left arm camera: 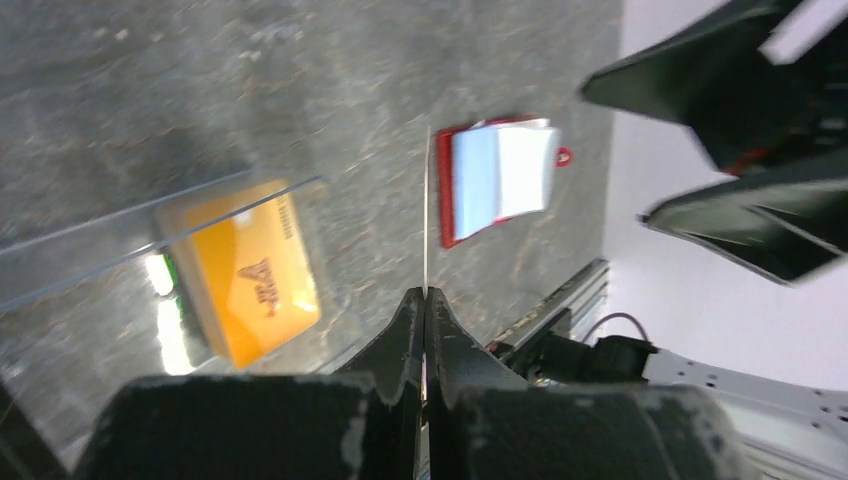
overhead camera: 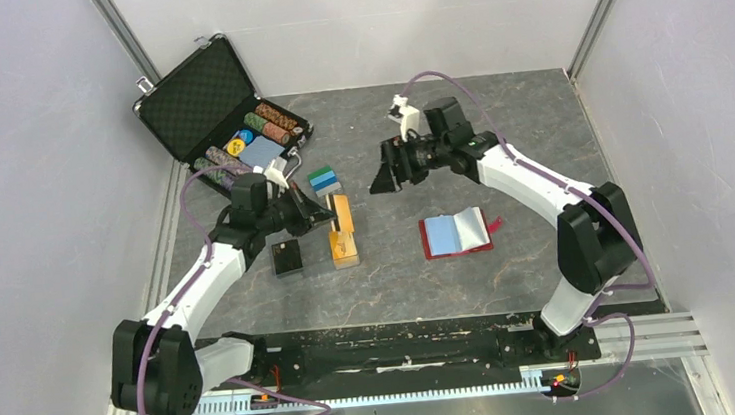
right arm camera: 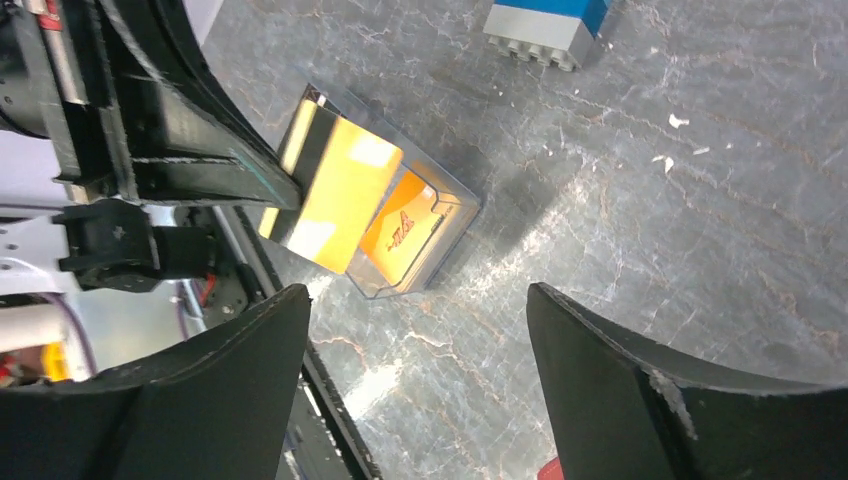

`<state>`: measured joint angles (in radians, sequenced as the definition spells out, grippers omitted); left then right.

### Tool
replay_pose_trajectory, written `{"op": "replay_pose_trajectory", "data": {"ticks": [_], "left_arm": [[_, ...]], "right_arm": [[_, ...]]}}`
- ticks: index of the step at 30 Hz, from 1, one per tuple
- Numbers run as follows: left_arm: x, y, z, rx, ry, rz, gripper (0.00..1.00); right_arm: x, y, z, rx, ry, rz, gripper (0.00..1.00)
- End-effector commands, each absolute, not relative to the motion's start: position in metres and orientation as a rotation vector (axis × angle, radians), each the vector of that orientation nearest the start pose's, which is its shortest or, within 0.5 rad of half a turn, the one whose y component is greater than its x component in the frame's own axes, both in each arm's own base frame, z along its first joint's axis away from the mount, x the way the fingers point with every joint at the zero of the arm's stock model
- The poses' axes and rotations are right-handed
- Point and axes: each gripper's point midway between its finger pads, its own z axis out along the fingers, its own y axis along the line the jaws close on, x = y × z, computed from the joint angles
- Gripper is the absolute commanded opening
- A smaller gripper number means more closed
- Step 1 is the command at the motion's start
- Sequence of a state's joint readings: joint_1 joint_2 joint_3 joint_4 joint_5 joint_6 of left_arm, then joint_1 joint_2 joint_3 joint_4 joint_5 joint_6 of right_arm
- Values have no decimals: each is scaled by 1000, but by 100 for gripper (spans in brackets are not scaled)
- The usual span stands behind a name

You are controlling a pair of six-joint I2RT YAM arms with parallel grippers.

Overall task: Put the credit cards into the card holder
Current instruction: Pick up the credit card from the storage box.

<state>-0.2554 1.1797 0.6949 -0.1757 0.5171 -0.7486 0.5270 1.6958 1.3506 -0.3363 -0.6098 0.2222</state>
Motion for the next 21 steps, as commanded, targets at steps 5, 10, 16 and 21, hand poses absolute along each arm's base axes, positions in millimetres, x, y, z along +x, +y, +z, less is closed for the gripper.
{"op": "replay_pose_trajectory", "data": {"ticks": [5, 10, 16, 21], "left_arm": [[291, -224, 231, -150, 1999, -1461, 2], [289, -239, 242, -105, 1950, -1562, 2], [284, -253, 240, -67, 1961, -1599, 2], [280, -262, 238, -53, 1969, -1611, 2]], "right_arm": [[302, 307, 230, -601, 1980, 1540, 81], [281, 310, 258, -532, 1815, 1765, 67], [276, 312, 276, -465, 1721, 1919, 56], [281, 315, 268, -453, 1760, 1919, 48]]}}
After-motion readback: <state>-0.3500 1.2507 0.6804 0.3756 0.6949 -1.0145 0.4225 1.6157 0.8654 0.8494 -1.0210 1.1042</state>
